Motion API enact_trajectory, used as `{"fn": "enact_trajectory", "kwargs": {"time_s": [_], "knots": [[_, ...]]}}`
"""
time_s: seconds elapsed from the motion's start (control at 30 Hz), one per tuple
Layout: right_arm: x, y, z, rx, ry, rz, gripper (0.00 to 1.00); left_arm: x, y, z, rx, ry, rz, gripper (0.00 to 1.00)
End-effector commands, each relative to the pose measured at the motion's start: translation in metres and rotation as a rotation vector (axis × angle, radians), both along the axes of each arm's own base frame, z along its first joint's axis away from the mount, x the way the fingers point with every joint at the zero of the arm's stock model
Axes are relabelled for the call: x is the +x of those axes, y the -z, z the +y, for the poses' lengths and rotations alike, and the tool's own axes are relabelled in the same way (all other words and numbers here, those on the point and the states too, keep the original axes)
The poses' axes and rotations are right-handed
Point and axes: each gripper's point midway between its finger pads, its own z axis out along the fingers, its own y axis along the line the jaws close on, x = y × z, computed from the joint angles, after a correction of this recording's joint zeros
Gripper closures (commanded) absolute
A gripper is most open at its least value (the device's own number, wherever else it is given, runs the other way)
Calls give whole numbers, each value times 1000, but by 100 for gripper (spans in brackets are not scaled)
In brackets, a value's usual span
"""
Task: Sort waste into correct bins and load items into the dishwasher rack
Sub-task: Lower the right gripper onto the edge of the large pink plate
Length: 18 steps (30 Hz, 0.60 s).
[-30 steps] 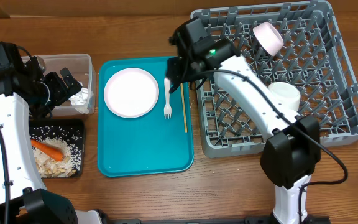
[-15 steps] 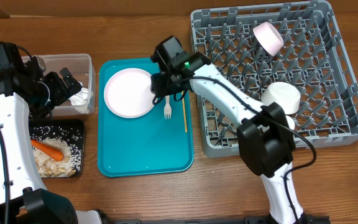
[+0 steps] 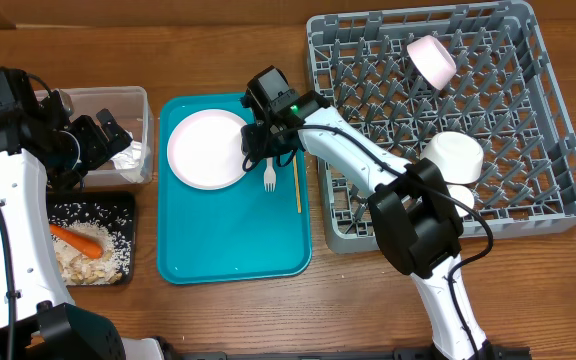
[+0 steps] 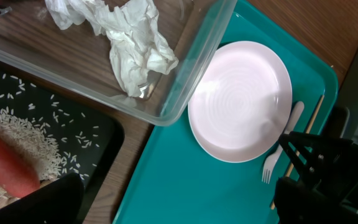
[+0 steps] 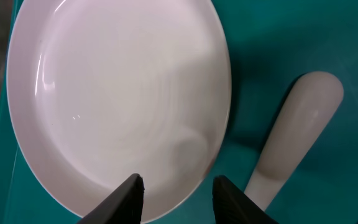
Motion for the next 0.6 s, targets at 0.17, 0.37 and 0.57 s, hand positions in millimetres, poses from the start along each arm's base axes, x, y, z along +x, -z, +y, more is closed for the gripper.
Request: {"fn": "enact_trajectory", "kwargs": {"time_s": [0.17, 0.37, 0.57], "knots": [[11, 7, 3, -13, 61, -18, 60, 0, -13, 0, 7, -7, -35, 0], [11, 16, 7, -12, 55, -18, 60, 0, -13, 0, 7, -7, -35, 0], [9, 19, 10, -13, 47, -17, 61, 0, -13, 0, 7, -7, -35, 0]]}}
